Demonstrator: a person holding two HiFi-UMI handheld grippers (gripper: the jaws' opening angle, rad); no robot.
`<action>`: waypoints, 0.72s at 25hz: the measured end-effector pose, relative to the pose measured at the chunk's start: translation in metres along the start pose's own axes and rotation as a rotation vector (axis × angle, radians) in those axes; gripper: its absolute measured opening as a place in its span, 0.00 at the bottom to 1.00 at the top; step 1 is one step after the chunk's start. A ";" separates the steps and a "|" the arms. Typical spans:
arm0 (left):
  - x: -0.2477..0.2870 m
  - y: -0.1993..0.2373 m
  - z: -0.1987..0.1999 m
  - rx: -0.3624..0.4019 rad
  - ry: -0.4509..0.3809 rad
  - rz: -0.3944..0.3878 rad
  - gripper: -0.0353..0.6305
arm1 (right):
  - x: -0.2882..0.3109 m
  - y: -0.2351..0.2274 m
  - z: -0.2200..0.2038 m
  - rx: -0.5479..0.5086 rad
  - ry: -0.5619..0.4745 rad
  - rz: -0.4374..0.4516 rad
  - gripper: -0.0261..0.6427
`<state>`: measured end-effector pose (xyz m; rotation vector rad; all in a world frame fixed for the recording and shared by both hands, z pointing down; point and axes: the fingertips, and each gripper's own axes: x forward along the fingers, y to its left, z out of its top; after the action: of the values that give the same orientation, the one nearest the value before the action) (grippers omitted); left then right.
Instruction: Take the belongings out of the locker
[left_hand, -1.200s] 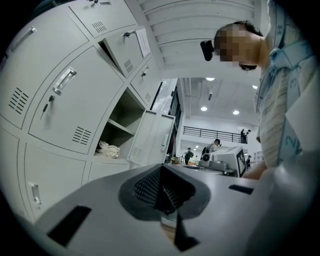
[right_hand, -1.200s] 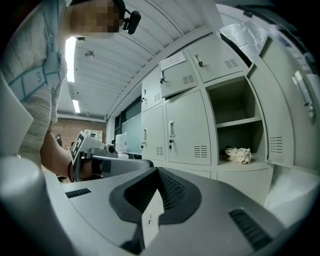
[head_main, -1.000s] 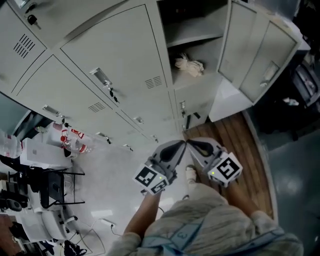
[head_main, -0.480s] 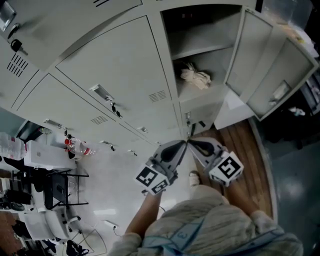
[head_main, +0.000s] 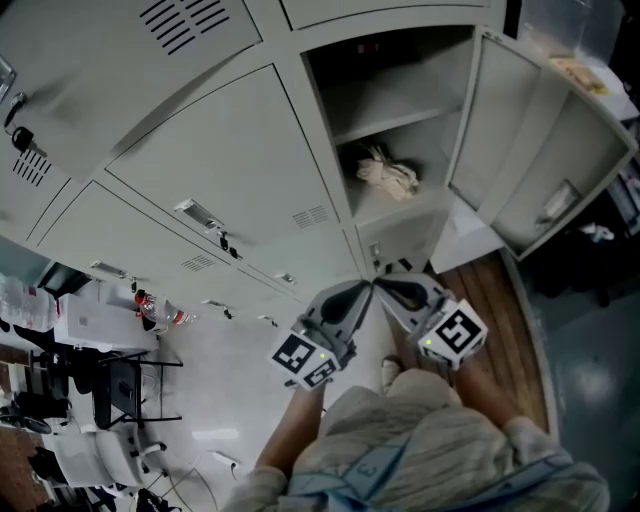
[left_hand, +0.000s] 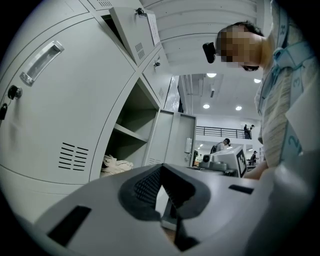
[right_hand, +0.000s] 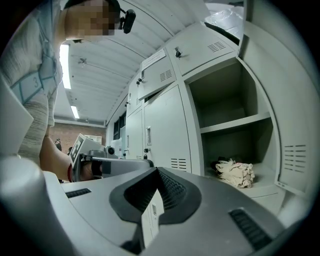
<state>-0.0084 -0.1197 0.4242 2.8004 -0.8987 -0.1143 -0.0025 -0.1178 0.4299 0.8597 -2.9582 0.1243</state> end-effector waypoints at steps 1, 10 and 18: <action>0.003 0.001 0.001 0.003 -0.001 0.001 0.06 | 0.000 -0.003 0.001 -0.010 0.000 -0.001 0.04; 0.027 0.002 0.008 0.033 0.006 -0.046 0.06 | -0.008 -0.022 0.008 -0.056 0.020 -0.033 0.04; 0.049 0.014 0.014 0.054 0.006 -0.084 0.06 | -0.005 -0.045 0.015 -0.097 0.026 -0.096 0.04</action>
<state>0.0213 -0.1614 0.4125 2.8879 -0.7940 -0.0954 0.0257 -0.1544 0.4172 0.9760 -2.8653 -0.0119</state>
